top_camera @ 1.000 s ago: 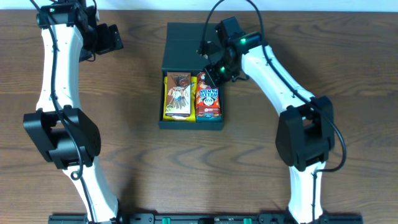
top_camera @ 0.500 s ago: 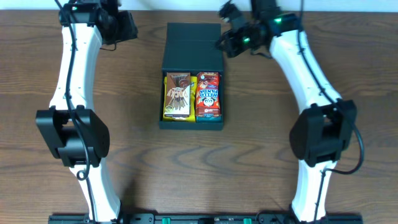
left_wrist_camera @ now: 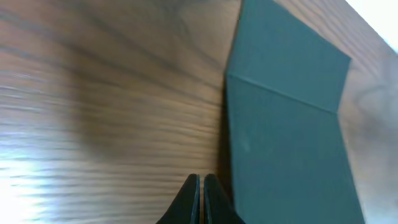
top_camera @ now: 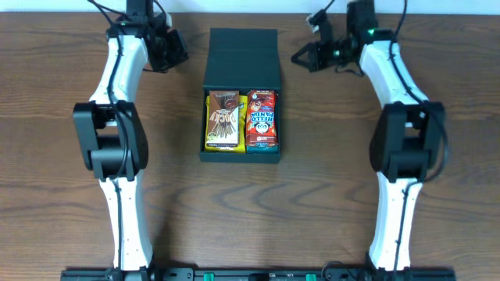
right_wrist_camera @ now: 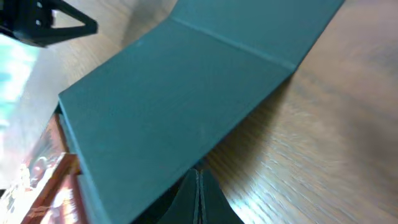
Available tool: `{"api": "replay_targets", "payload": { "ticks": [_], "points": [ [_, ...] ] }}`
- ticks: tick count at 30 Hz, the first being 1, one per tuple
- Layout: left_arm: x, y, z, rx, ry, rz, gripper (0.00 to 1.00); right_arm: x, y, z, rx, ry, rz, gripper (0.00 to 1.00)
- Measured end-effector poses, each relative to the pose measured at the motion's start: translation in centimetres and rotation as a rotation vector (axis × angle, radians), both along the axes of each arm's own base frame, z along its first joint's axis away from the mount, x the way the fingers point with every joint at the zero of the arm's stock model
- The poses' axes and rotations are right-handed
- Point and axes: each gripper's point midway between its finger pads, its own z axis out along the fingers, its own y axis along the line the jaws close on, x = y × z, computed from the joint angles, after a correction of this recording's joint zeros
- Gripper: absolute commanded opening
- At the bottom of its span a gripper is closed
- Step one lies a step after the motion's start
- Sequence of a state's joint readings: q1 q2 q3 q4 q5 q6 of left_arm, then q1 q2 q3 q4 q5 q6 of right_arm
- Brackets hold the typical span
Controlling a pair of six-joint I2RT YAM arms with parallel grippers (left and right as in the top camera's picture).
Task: Pack container
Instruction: 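Release the biscuit box and raise both grippers toward the lid, then grip the black box lid edges with both grippers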
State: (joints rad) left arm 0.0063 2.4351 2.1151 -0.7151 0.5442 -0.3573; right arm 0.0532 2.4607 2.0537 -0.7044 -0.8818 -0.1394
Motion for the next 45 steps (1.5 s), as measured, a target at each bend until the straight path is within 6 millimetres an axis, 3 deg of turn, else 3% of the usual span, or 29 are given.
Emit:
{"api": "replay_targets", "payload": {
  "ticks": [5, 21, 26, 37, 45],
  "points": [
    [-0.1, -1.5, -1.4, -0.115, 0.050, 0.010, 0.06, -0.2, 0.3, -4.0, 0.121, 0.125, -0.011, 0.02],
    [-0.2, -2.0, -2.7, -0.162, 0.136, 0.103, 0.05, -0.1, 0.7, -5.3, 0.238, 0.209, -0.029, 0.01],
    [-0.6, -2.4, -3.6, -0.166, 0.171, 0.109, 0.06, -0.3, 1.9, -5.3, 0.252, 0.218, -0.011, 0.01],
    [-0.9, -3.6, -3.5, -0.184, 0.182, 0.092, 0.06, -0.9, 4.7, -4.9, 0.271, 0.206, 0.047, 0.02],
    [-0.2, -4.3, -2.5, -0.238, 0.124, 0.044, 0.05, -0.4, 5.3, -2.8, 0.364, 0.128, 0.107, 0.01]
  ]
}}
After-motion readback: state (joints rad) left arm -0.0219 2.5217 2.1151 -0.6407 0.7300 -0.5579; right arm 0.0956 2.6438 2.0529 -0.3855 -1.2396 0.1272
